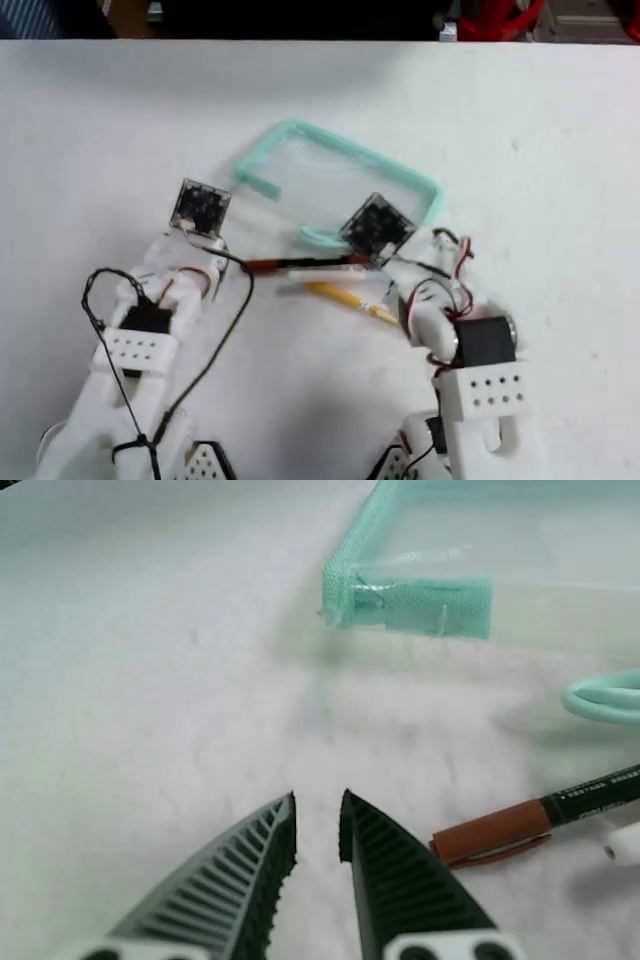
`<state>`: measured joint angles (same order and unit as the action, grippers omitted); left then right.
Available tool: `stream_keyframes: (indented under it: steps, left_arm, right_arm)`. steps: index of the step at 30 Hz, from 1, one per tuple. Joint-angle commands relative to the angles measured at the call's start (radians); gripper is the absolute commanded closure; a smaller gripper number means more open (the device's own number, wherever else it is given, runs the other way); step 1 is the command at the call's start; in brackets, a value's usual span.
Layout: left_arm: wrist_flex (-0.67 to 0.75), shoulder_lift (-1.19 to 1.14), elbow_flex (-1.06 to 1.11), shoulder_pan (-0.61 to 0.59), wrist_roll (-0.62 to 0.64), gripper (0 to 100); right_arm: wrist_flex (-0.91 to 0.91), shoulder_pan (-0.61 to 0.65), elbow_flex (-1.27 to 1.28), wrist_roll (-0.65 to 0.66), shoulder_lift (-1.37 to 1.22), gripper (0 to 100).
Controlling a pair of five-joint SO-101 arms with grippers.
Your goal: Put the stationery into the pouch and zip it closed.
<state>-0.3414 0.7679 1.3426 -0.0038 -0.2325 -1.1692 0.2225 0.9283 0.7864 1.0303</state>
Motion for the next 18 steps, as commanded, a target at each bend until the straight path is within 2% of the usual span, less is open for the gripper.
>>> stream_keyframes:
  steps: [1, 9, 18]
  left_arm:
    - [0.017, 0.007, -0.028, -0.007, -0.009, 91]
    - [0.017, 0.007, -0.028, -0.007, -0.009, 91]
    - [0.018, 0.007, -0.028, -0.007, -0.009, 91]
  right_arm:
    - [0.022, 0.033, 0.028, 0.098, -0.035, 66.6]
    - [0.249, -0.035, 0.175, 0.133, -0.151, 66.5]
    - [0.323, 0.022, 0.213, 0.132, -0.188, 66.4]
